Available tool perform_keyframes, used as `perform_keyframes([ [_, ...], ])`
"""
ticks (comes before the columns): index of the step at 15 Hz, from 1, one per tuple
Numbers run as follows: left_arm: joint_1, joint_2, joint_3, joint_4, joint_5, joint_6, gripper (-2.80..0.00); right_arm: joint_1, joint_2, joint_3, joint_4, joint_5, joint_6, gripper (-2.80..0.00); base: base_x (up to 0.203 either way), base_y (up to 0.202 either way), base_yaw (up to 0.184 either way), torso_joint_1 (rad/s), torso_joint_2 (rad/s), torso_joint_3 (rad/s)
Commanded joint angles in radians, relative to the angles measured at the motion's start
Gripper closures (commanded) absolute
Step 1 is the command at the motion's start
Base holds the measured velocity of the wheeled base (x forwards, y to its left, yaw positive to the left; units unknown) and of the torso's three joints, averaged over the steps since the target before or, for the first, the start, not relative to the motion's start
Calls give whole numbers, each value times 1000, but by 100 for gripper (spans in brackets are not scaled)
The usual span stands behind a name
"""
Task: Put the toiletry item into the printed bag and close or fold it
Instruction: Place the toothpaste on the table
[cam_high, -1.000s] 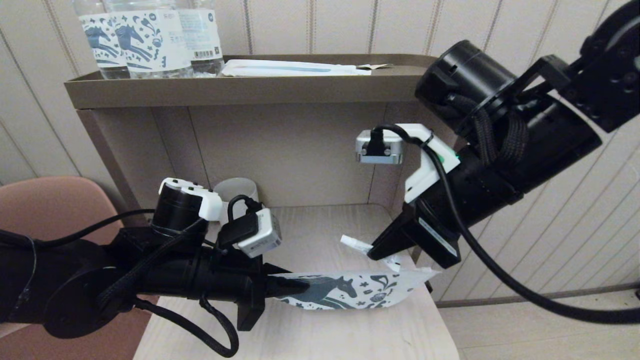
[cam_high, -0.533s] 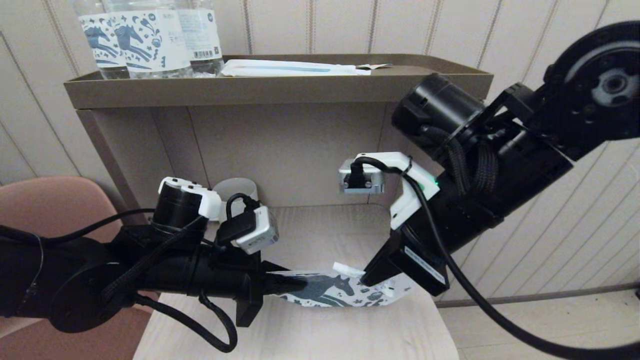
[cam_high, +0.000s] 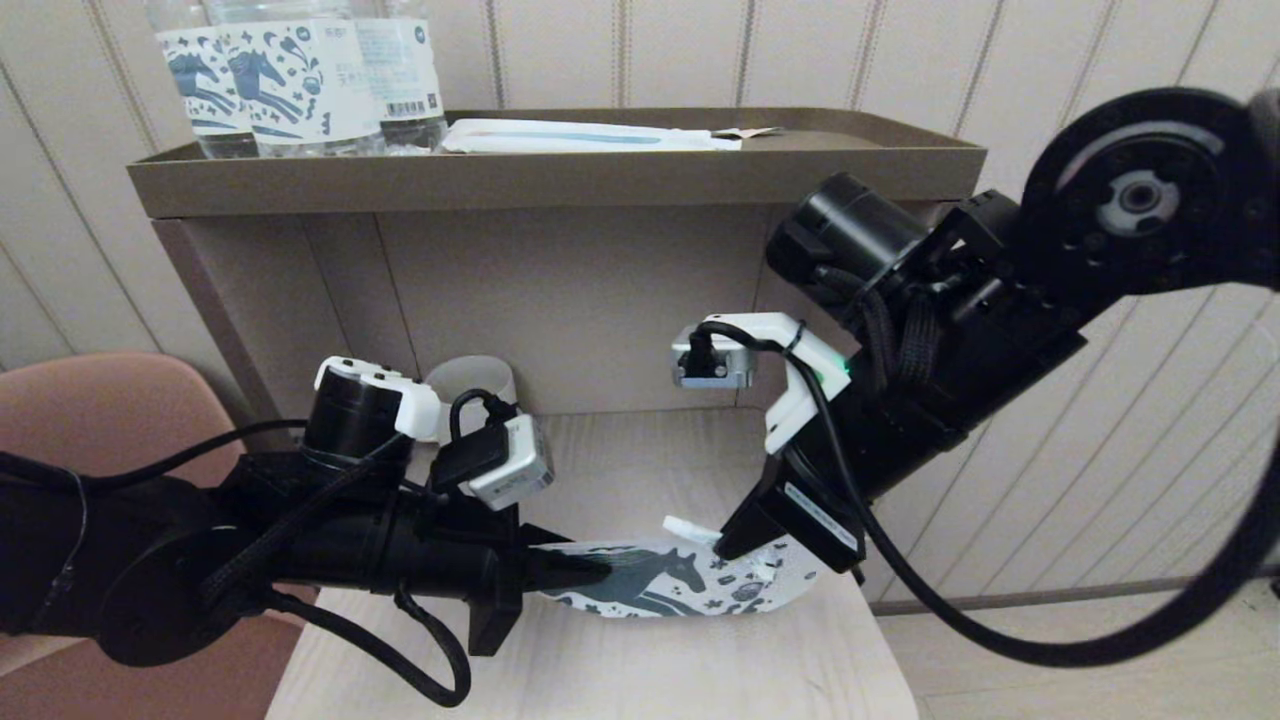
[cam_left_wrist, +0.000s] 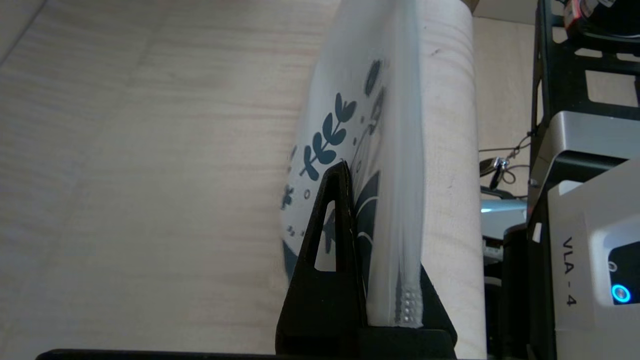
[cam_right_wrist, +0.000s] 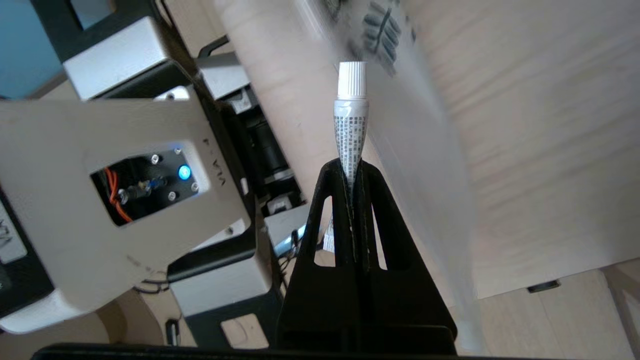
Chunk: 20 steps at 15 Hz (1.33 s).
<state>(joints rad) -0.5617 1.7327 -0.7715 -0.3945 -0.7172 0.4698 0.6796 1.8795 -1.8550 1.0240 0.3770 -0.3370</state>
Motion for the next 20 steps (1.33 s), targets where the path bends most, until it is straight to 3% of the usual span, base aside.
perform_keyframes([
  [1,0,-1,0,-3,-4,3,0,-7,16,-18,7,2,-2,0,0,0,0,0,0,0],
  [14,2,4,-5,-4,-2,4,0,5,35,22,5,3,0,0,0,0,0,0,0,0],
  [20,6,5,-8,-4,-2,4,0,4,-7,-38,8,6,7,0,0,0,0,0,0,0],
])
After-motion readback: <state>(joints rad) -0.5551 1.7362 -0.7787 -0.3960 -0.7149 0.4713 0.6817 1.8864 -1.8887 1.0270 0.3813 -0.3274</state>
